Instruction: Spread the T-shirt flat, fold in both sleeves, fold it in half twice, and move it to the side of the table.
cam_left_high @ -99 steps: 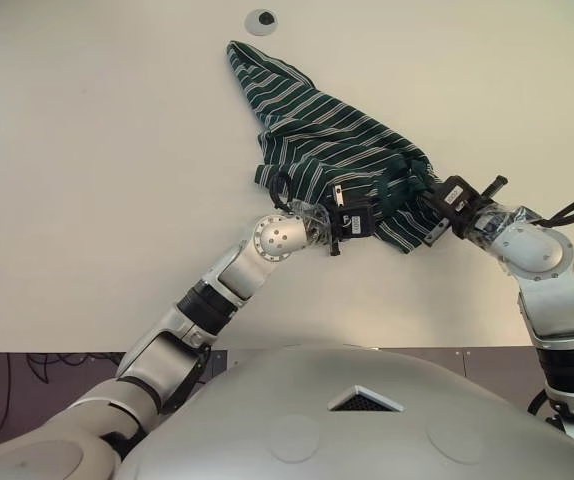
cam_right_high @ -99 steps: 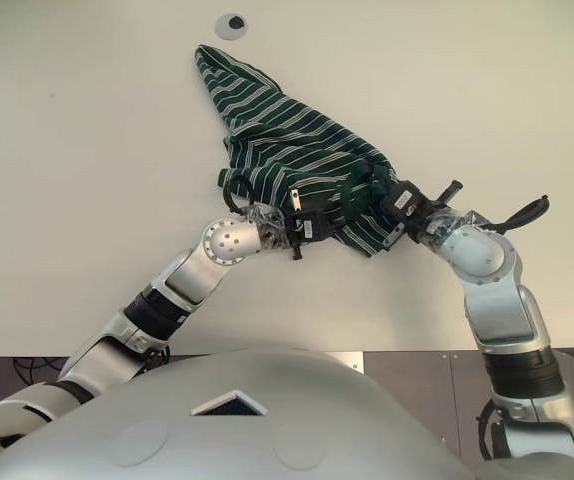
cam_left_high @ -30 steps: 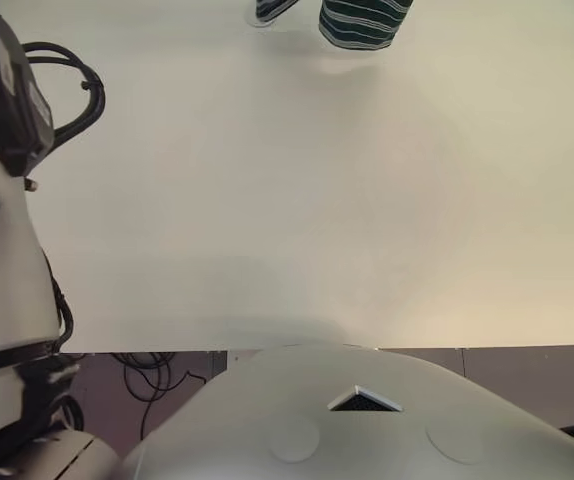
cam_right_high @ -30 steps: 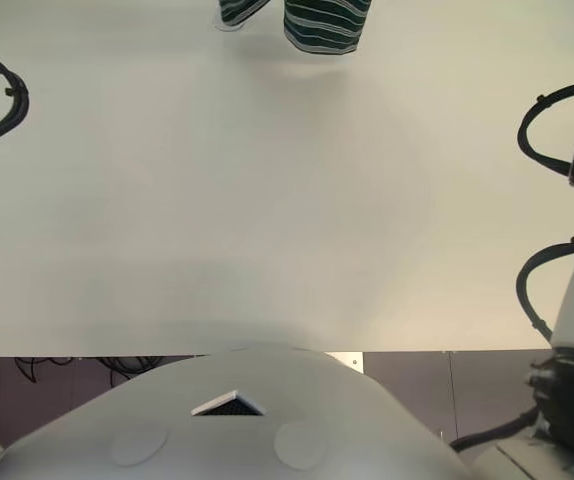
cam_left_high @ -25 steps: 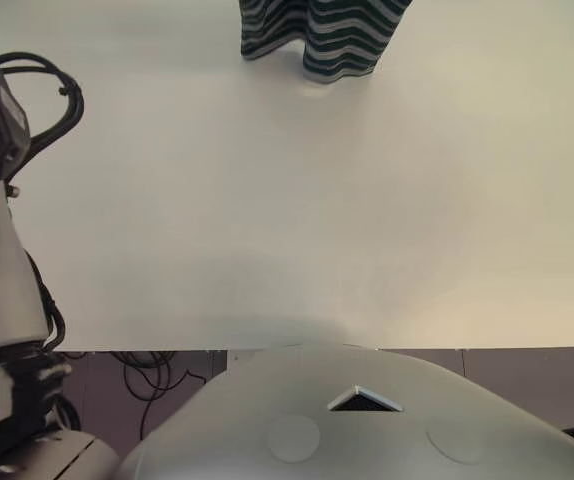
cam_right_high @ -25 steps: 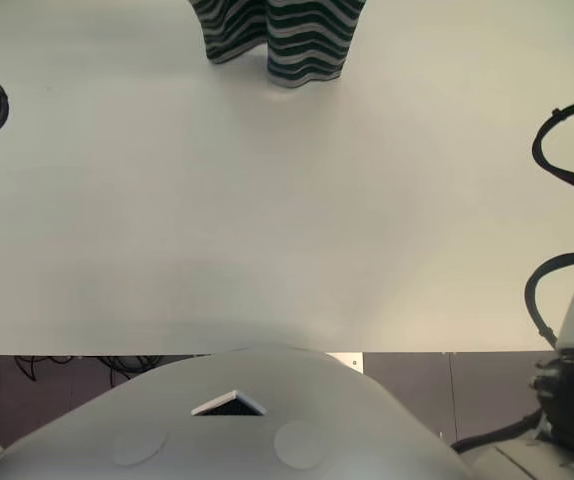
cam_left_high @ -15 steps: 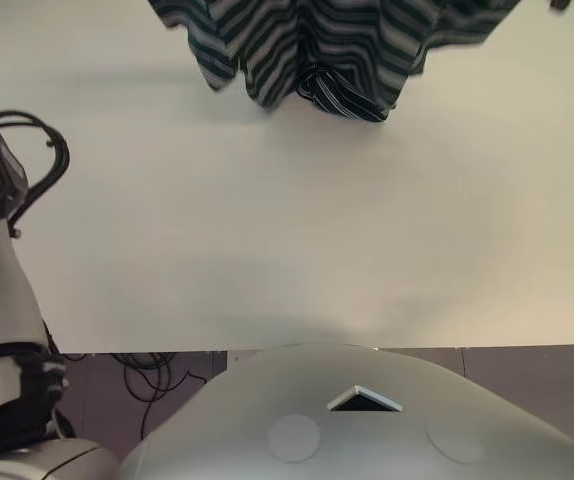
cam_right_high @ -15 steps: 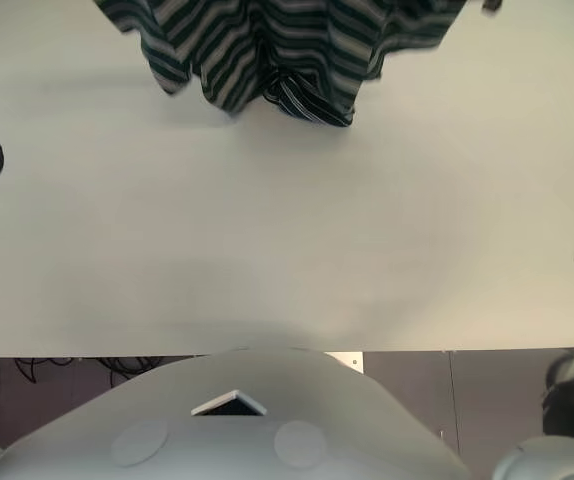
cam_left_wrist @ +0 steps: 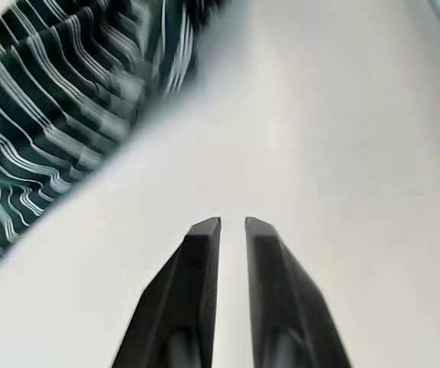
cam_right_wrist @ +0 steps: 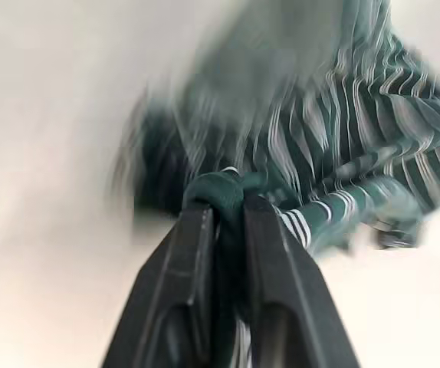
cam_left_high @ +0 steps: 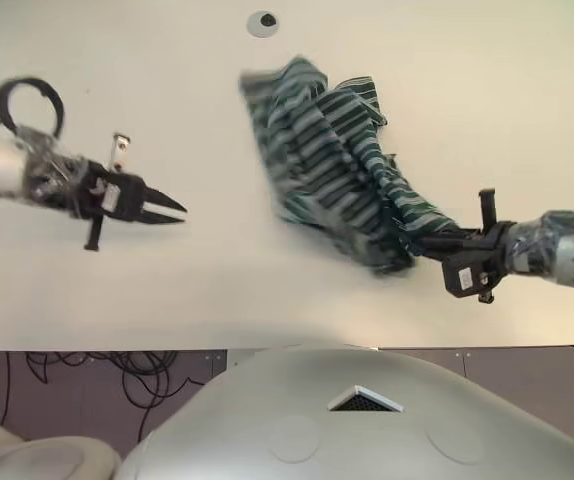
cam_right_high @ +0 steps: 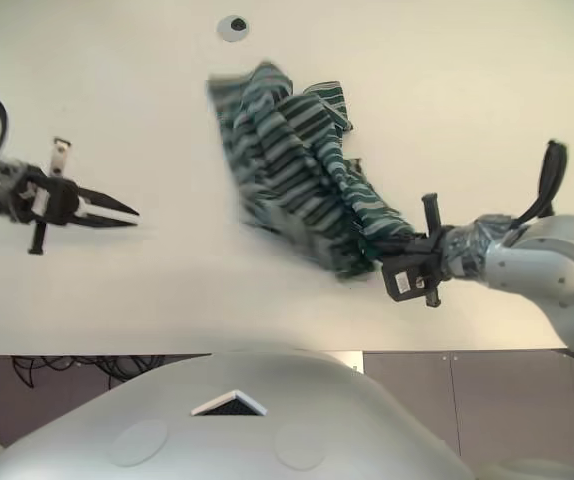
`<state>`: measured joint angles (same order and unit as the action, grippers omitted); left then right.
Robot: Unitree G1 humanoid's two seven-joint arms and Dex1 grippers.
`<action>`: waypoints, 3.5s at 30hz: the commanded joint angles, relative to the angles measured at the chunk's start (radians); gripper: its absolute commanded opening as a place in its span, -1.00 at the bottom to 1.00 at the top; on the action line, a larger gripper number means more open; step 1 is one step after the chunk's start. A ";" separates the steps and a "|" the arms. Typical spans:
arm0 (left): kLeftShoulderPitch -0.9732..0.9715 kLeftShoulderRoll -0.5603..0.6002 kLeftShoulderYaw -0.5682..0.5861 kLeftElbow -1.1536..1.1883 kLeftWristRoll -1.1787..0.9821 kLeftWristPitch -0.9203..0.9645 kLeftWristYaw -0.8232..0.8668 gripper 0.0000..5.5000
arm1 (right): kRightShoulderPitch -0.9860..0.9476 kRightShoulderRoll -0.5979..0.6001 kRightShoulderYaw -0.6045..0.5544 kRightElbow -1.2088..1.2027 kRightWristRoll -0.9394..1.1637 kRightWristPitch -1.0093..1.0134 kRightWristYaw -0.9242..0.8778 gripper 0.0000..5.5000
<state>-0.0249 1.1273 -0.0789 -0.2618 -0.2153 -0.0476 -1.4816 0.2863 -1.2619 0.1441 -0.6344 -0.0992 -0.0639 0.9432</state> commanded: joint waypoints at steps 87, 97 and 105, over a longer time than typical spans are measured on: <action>-0.085 -0.405 -0.545 0.120 0.518 0.013 0.425 -1.00 | -0.107 0.396 0.023 0.569 -0.179 0.085 -0.259 -1.00; 0.018 -0.061 -0.303 0.138 0.350 -0.036 0.307 -1.00 | -0.010 0.385 -0.053 0.552 -0.065 0.091 -0.185 -1.00; 0.092 -0.037 -0.224 0.175 0.248 -0.052 0.277 -1.00 | 0.213 0.337 -0.069 0.328 0.015 0.073 -0.096 -1.00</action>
<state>0.0175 1.0630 -0.3029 -0.1170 0.0194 -0.1086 -1.1773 0.4066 -0.9205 0.0415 -0.2733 -0.0767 -0.0104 0.8157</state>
